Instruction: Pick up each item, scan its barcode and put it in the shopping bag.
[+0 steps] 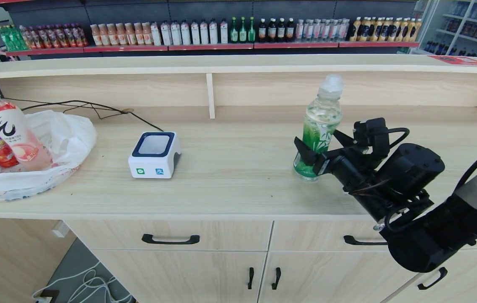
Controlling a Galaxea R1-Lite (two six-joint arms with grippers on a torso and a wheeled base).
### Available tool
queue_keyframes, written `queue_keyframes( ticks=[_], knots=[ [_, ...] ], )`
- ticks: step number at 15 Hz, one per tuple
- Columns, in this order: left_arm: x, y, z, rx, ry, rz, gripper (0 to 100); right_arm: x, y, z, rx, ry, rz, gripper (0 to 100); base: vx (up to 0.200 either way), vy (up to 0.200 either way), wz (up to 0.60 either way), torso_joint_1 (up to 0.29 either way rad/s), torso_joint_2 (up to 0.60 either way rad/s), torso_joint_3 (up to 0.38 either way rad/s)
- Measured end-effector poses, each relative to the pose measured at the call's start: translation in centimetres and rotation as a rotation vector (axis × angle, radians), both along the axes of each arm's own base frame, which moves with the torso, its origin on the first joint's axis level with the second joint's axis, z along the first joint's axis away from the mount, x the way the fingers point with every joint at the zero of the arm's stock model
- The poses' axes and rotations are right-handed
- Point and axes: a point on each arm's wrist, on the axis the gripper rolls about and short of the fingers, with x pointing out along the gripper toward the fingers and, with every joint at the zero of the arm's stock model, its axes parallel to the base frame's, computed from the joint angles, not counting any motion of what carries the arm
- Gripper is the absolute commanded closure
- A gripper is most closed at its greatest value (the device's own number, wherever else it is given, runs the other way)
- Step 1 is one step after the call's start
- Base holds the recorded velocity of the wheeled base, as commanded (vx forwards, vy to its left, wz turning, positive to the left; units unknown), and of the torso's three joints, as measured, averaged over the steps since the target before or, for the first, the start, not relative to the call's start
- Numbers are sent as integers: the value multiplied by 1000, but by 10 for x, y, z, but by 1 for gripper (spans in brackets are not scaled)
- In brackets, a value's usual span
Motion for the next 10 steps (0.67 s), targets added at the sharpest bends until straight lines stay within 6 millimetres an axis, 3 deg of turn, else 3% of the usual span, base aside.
queue_keyframes(
  ticks=[6, 10],
  knots=[
    [0, 0, 0, 0, 0, 0, 0, 13, 0, 3, 19, -26, -53, 0, 0, 0, 0, 0, 0, 0],
    [0, 0, 0, 0, 0, 0, 0, 14, 21, 6, 57, -40, -96, 0, 0, 0, 0, 0, 0, 0]
  ],
)
